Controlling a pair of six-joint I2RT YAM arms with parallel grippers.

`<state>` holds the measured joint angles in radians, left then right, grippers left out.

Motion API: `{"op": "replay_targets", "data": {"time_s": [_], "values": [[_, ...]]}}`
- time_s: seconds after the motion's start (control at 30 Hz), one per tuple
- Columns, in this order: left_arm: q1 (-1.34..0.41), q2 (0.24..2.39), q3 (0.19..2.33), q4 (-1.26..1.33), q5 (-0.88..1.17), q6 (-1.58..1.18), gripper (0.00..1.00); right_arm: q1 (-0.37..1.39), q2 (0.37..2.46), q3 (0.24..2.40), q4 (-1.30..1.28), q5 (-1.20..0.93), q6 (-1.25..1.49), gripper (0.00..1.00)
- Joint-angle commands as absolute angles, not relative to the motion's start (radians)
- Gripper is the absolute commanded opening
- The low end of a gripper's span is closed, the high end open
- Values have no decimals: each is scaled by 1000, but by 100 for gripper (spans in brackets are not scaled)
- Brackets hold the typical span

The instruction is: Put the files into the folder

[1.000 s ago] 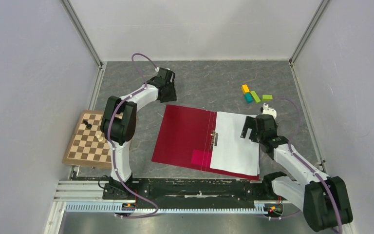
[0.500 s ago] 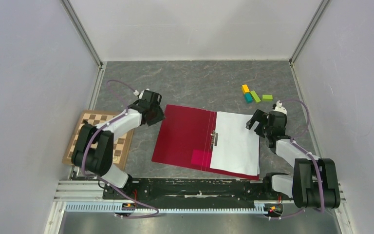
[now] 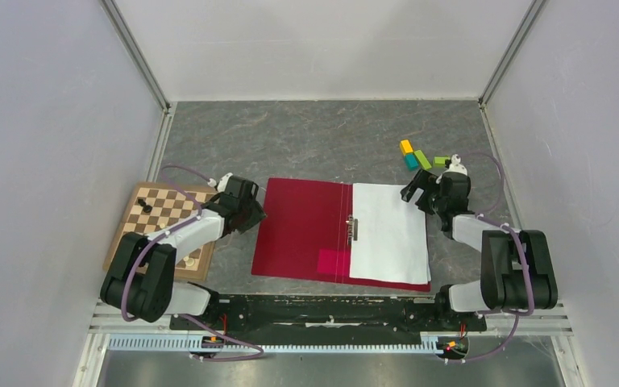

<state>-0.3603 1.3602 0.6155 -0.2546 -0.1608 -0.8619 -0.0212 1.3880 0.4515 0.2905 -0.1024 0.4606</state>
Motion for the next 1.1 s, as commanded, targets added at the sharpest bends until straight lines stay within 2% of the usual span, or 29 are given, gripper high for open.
{"op": "replay_targets", "data": {"time_s": [0.0,0.33,0.6,0.73,0.9,1.07], "values": [[-365,1345,575,-180,-141,-947,55,-6,1469,487,210,-158,462,98],[-440,1197,458,-199,-138,-1067,55,70,1595,593,183,-142,426,98],[-589,999,477,-445,-346,-1183,55,92,1668,681,131,-106,370,98],[-603,933,517,-509,-388,-1143,55,108,1685,721,89,-65,341,98],[-607,943,603,-520,-308,-978,54,115,1625,788,-60,109,289,98],[-627,940,570,-469,-229,-983,51,164,1537,848,-187,246,256,98]]}}
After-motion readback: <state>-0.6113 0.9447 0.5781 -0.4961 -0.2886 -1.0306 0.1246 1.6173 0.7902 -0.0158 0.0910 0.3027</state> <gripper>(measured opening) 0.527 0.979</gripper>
